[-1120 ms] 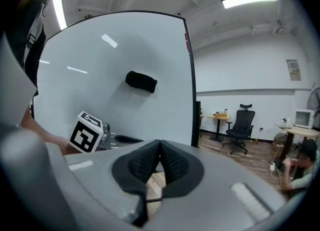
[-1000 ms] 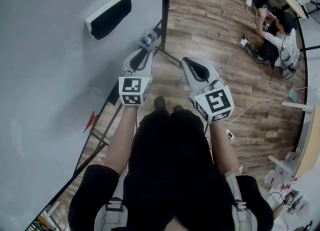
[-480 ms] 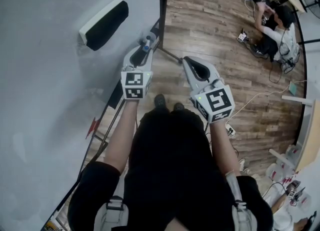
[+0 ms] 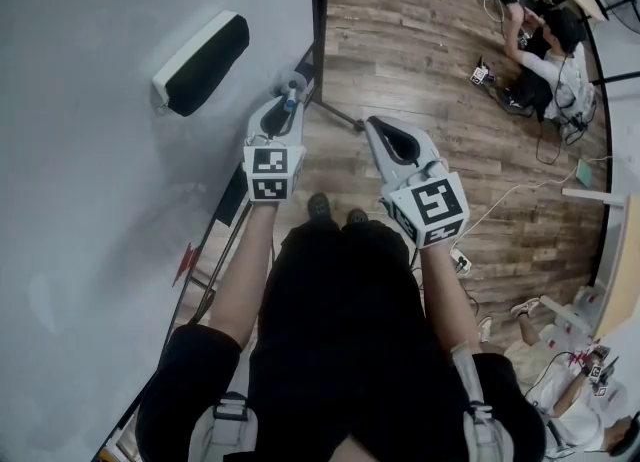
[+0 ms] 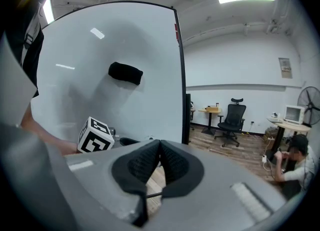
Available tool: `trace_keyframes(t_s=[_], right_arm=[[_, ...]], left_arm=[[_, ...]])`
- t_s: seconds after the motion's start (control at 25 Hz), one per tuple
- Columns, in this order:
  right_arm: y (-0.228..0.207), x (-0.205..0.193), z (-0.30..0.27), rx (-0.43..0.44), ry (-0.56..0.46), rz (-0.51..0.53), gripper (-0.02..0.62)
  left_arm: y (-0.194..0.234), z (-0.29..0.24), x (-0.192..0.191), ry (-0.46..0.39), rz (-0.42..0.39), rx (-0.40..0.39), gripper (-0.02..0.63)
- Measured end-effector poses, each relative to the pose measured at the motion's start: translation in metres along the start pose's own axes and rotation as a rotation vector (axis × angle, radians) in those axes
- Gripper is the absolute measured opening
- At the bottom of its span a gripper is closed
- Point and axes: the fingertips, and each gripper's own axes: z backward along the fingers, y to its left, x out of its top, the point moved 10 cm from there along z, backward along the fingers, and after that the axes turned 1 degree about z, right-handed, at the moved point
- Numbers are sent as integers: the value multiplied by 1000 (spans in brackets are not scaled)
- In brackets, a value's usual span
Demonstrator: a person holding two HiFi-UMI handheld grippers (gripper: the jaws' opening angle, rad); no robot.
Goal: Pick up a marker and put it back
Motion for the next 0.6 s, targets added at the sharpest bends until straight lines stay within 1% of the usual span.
trace_keyframes(t_s=[0.2, 0.6], right_arm=[[0, -2, 4, -7, -5, -2, 3], [5, -1, 12, 0, -21, -7, 3]], left_arm=[[0, 3, 3, -6, 5, 14, 90], [-1, 21, 16, -53, 3, 32, 81]])
